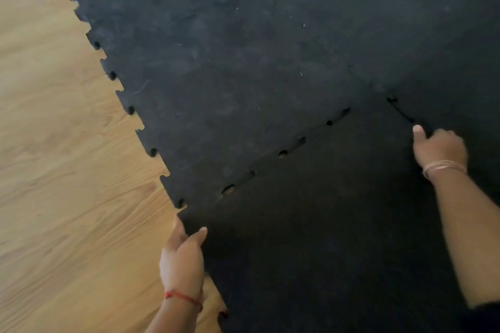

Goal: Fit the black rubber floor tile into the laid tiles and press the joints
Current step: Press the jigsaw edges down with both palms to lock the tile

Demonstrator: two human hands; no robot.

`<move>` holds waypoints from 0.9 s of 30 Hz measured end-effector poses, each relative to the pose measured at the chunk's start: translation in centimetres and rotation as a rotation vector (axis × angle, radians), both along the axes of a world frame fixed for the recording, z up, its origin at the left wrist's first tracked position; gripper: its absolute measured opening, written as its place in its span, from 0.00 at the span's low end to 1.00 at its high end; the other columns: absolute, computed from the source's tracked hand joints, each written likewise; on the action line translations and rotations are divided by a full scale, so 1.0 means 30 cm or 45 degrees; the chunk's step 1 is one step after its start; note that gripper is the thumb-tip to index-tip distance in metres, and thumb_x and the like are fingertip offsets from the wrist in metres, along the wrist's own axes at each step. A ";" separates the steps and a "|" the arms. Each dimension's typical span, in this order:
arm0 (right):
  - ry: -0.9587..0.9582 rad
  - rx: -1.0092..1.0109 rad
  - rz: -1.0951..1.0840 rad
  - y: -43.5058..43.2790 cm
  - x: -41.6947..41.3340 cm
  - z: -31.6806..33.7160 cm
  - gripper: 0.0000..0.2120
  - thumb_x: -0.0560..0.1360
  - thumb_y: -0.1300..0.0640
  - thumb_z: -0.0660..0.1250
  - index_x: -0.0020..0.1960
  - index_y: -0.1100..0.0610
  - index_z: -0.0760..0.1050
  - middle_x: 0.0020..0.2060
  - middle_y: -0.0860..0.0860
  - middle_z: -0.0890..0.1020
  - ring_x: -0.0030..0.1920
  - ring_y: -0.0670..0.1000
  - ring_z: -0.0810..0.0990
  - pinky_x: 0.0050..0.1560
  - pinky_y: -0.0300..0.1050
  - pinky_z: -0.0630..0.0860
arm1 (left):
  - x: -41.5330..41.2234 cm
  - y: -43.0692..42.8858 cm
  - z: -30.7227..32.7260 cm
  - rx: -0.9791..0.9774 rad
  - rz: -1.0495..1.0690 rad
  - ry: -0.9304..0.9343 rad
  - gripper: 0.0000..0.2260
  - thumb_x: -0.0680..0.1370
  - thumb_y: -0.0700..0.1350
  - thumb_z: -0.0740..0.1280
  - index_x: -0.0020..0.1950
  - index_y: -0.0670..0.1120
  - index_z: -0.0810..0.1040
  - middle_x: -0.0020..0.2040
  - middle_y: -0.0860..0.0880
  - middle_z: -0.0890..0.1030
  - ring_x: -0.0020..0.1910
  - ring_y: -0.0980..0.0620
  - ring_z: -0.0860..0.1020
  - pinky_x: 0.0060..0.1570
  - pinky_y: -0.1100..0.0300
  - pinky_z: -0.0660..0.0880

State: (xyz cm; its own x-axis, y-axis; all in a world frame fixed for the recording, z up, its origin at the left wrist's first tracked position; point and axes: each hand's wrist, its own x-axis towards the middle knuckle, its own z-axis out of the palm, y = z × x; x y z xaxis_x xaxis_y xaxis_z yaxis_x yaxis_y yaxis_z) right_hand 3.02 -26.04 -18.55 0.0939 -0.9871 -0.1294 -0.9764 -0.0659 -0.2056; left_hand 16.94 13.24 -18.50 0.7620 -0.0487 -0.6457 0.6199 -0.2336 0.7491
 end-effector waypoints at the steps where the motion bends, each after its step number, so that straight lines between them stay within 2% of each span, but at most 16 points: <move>1: -0.021 -0.030 -0.024 0.019 0.014 -0.004 0.30 0.79 0.45 0.55 0.61 0.74 0.69 0.60 0.71 0.72 0.62 0.69 0.70 0.61 0.59 0.68 | -0.001 0.002 -0.005 -0.011 -0.022 0.013 0.24 0.73 0.37 0.65 0.68 0.50 0.70 0.64 0.46 0.77 0.64 0.43 0.73 0.67 0.44 0.65; 5: -0.024 -0.043 -0.068 0.037 0.030 0.013 0.34 0.76 0.41 0.59 0.61 0.74 0.69 0.60 0.70 0.71 0.62 0.67 0.69 0.61 0.56 0.68 | -0.009 0.015 -0.017 0.045 -0.045 0.051 0.26 0.74 0.40 0.65 0.71 0.52 0.64 0.68 0.43 0.73 0.66 0.36 0.70 0.66 0.35 0.64; 9: -0.050 0.047 -0.035 0.032 0.012 0.056 0.37 0.73 0.39 0.63 0.66 0.70 0.67 0.65 0.67 0.68 0.66 0.64 0.67 0.64 0.53 0.66 | -0.007 0.007 -0.021 0.008 -0.039 0.061 0.27 0.75 0.40 0.65 0.72 0.52 0.62 0.70 0.45 0.71 0.65 0.42 0.71 0.59 0.49 0.71; 11: -0.067 0.116 -0.006 0.020 0.005 0.077 0.36 0.73 0.39 0.64 0.67 0.68 0.67 0.67 0.65 0.69 0.67 0.64 0.66 0.65 0.54 0.65 | -0.012 0.003 -0.023 -0.008 -0.051 0.097 0.29 0.74 0.40 0.65 0.73 0.52 0.60 0.71 0.43 0.68 0.68 0.38 0.68 0.65 0.42 0.67; 13: -0.148 0.201 -0.031 0.012 0.000 0.098 0.36 0.72 0.41 0.66 0.69 0.66 0.65 0.68 0.63 0.69 0.69 0.63 0.66 0.65 0.55 0.66 | -0.016 -0.004 -0.016 0.008 -0.074 0.099 0.30 0.74 0.39 0.66 0.73 0.53 0.59 0.71 0.40 0.68 0.69 0.34 0.65 0.69 0.37 0.59; 18: -0.416 0.242 -0.150 0.026 -0.009 0.142 0.33 0.70 0.51 0.72 0.68 0.62 0.63 0.68 0.61 0.69 0.67 0.63 0.68 0.63 0.55 0.68 | -0.016 -0.013 0.005 0.022 -0.077 0.092 0.31 0.74 0.37 0.65 0.74 0.51 0.59 0.71 0.41 0.68 0.69 0.38 0.67 0.68 0.39 0.63; 21: -0.601 0.087 -0.237 0.007 -0.043 0.168 0.31 0.66 0.55 0.76 0.64 0.61 0.67 0.66 0.60 0.71 0.66 0.60 0.70 0.61 0.52 0.70 | -0.003 -0.020 0.023 0.028 -0.099 0.116 0.32 0.74 0.38 0.65 0.74 0.51 0.56 0.72 0.38 0.66 0.70 0.34 0.64 0.70 0.38 0.57; 23: -0.662 -0.011 -0.319 -0.008 -0.071 0.175 0.30 0.66 0.56 0.76 0.63 0.60 0.68 0.66 0.60 0.72 0.66 0.60 0.70 0.61 0.53 0.70 | 0.011 -0.062 0.039 0.026 -0.148 0.042 0.33 0.75 0.37 0.64 0.76 0.49 0.53 0.74 0.39 0.62 0.72 0.37 0.61 0.71 0.43 0.57; 25: -0.570 0.036 -0.352 -0.010 -0.085 0.168 0.30 0.68 0.56 0.74 0.66 0.60 0.67 0.67 0.60 0.70 0.67 0.60 0.69 0.62 0.54 0.69 | 0.013 -0.121 0.058 0.074 -0.244 0.006 0.32 0.76 0.37 0.63 0.76 0.48 0.52 0.76 0.42 0.59 0.74 0.42 0.58 0.69 0.50 0.60; 27: -0.421 0.152 -0.300 0.000 -0.095 0.154 0.31 0.71 0.56 0.72 0.69 0.61 0.64 0.69 0.61 0.69 0.68 0.61 0.67 0.64 0.53 0.67 | 0.007 -0.152 0.069 0.148 -0.316 0.046 0.32 0.76 0.38 0.63 0.76 0.48 0.51 0.76 0.41 0.58 0.73 0.41 0.58 0.66 0.47 0.64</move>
State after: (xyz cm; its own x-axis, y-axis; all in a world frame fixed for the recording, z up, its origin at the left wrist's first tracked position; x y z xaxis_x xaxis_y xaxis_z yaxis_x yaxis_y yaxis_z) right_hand 0.18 -26.04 -13.93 -0.0770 -0.9665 -0.2447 -0.8421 0.1945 -0.5031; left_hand 17.14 8.69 -16.42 0.7122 -0.1550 -0.6846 0.5589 -0.4649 0.6867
